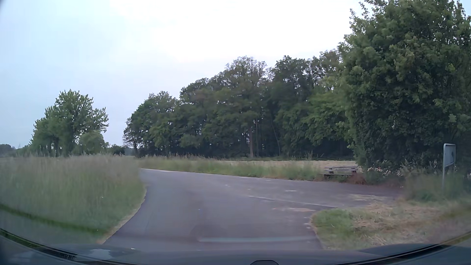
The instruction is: Follow the waypoints while adhering to traffic rules and regulations
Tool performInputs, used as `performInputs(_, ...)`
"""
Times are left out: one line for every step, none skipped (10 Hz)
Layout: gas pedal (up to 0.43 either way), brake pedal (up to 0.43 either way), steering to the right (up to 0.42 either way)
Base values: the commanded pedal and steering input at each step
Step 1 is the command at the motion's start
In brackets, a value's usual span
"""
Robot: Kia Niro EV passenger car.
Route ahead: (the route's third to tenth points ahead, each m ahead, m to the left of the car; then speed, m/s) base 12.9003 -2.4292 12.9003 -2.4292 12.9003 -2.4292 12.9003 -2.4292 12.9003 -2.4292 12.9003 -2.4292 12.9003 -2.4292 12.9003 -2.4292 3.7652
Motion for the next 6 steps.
performInputs(0.000, 0.000, 0.036)
performInputs(0.000, 0.000, 0.046)
performInputs(0.000, 0.000, 0.058)
performInputs(0.000, 0.000, 0.067)
performInputs(0.000, 0.000, 0.080)
performInputs(0.000, 0.012, 0.089)
